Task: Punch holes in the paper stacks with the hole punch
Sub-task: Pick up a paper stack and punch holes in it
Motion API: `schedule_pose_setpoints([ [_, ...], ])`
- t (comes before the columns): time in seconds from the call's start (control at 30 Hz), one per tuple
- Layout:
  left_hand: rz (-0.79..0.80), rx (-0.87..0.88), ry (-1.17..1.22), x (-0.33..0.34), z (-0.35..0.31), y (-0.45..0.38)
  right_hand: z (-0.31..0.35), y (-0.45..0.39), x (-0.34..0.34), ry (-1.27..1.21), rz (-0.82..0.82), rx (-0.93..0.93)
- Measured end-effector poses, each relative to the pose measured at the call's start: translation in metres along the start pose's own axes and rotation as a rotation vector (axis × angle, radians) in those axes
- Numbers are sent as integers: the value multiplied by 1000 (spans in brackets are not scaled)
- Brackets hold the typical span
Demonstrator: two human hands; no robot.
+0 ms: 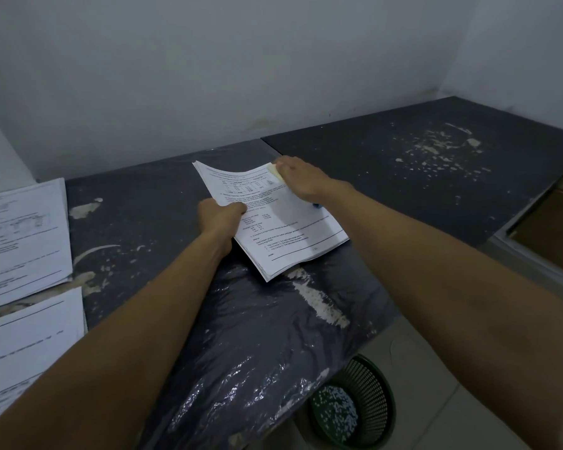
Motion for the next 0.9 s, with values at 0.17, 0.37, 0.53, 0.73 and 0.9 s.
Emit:
schedule_pose_setpoints([
  [0.17, 7, 10, 1, 0, 1, 0, 1, 1, 2, 77, -44, -32],
  [0.37, 13, 13, 7, -1, 2, -1, -1, -2, 5, 92, -46, -15],
  [0.53, 9, 42, 4, 0, 2, -1, -3, -5, 6, 84, -60, -3],
  [0.73, 8, 48, -5, 1, 1, 0, -10, -5, 34, 471, -187, -48],
  [0.9, 9, 46, -19, 1, 1, -1, -10, -6, 40, 562, -211, -44],
])
Point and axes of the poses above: each hand's wrist, its own y-axis away from the middle knuckle, its own x-axis out of the palm, z = x × y, the point moved 5 cm from there along -y, towards the middle knuckle, and after that the axes turned 11 degrees about x, right-handed, at the moved point
